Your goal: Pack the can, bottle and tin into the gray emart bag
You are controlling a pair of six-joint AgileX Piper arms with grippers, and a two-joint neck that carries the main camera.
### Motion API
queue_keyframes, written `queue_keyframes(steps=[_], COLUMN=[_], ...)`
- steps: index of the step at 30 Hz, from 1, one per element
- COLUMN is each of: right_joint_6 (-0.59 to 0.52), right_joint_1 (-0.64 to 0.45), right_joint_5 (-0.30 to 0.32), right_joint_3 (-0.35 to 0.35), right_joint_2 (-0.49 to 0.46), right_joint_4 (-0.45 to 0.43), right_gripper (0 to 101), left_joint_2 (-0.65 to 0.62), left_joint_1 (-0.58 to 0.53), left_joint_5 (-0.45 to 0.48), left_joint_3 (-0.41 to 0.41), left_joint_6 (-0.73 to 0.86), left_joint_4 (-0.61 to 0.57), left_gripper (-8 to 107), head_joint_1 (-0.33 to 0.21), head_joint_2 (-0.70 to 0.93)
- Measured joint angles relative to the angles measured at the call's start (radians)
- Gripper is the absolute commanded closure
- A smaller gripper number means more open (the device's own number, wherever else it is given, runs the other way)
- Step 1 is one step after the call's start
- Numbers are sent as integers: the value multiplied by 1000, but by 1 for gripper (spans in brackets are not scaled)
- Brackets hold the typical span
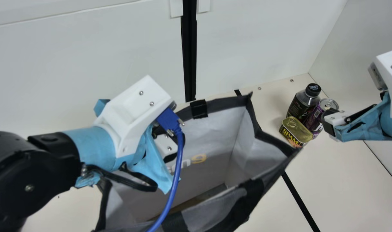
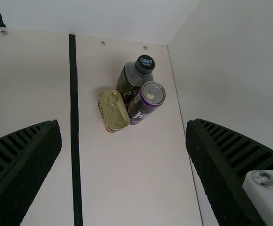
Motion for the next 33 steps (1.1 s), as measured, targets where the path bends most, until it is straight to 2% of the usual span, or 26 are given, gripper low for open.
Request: queue_keyframes(steps=[11, 20, 33], right_joint_6=[0, 0, 0], right_joint_1=[0, 0, 0], right_joint_5=[0, 0, 0], right_joint_3=[0, 0, 0], right_joint_2=[0, 0, 0], right_joint_4=[0, 0, 0], right_gripper=[10, 10, 10], left_joint_2=[-31, -74, -184], left_joint_1=[-8, -13, -20], left_joint_5=[2, 2, -60], left_joint_3=[-4, 0, 123], left_joint_6=[-89, -198, -410], left_joint_4=[101, 230, 479], left_gripper=[89, 89, 89], head_joint_1=[0, 0, 0], head_joint_2=[2, 0, 0])
